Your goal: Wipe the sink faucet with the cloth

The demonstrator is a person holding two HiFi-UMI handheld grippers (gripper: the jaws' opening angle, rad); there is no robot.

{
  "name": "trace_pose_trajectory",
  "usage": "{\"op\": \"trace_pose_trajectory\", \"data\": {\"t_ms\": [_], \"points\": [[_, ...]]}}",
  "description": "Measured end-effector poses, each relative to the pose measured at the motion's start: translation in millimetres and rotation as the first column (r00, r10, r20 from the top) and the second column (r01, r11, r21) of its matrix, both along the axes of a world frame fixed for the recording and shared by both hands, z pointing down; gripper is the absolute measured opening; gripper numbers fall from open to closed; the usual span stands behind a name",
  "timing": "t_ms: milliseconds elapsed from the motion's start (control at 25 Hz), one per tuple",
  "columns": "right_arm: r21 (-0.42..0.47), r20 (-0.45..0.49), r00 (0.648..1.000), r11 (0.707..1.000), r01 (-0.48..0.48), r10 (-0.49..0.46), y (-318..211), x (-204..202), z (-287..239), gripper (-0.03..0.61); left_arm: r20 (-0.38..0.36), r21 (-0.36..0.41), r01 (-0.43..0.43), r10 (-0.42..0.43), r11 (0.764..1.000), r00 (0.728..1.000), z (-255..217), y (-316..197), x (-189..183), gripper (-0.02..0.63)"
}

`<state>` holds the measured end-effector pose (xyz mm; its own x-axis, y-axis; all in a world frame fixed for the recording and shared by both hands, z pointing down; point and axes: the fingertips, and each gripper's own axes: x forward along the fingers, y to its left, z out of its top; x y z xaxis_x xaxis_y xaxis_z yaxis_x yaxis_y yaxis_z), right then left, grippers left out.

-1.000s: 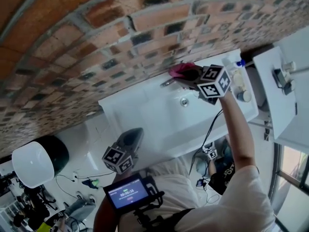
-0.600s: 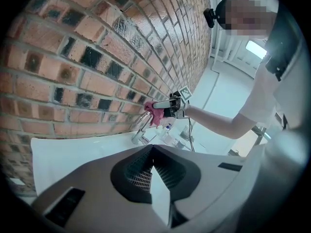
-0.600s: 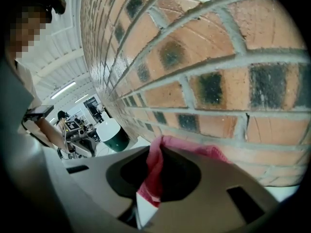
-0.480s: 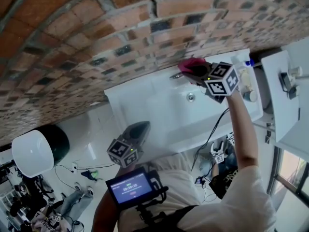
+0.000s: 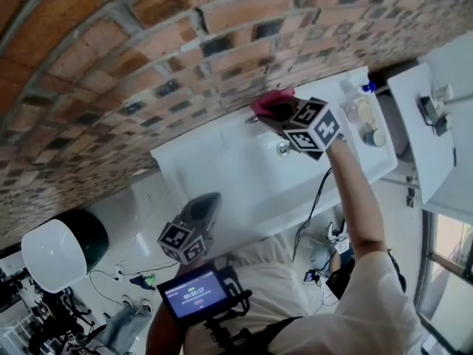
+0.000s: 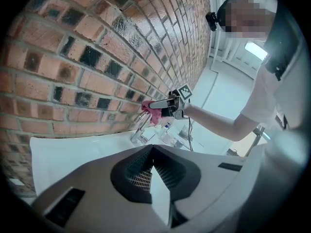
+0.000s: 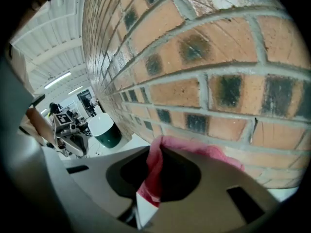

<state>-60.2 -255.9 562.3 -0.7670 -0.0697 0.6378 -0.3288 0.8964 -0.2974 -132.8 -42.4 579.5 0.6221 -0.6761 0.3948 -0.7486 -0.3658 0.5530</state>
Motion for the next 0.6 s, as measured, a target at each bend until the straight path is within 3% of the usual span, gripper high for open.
{"op": "trace_pose_trajectory", "data": {"t_ms": [160, 360, 600], "points": [[0.109, -0.019, 0.996, 0.990, -0.088, 0.091, 2, -13, -2, 0.051, -0.001, -0.001, -0.001, 0.001, 1.000, 1.000, -1, 1, -1, 0.003], [0.166, -0.034, 0.982, 0.970, -0.175, 0.183, 2, -18, -1, 0.051, -0.002, 0.007, -0.041, 0.041, 0.999, 0.999, -6, 0, -3, 0.003], [0.224, -0.083, 0.972, 0.954, -0.197, 0.220, 10, -29, 4, 0.051, -0.001, 0.011, -0.056, 0.056, 0.998, 0.998, -5, 6, -12, 0.003]]}}
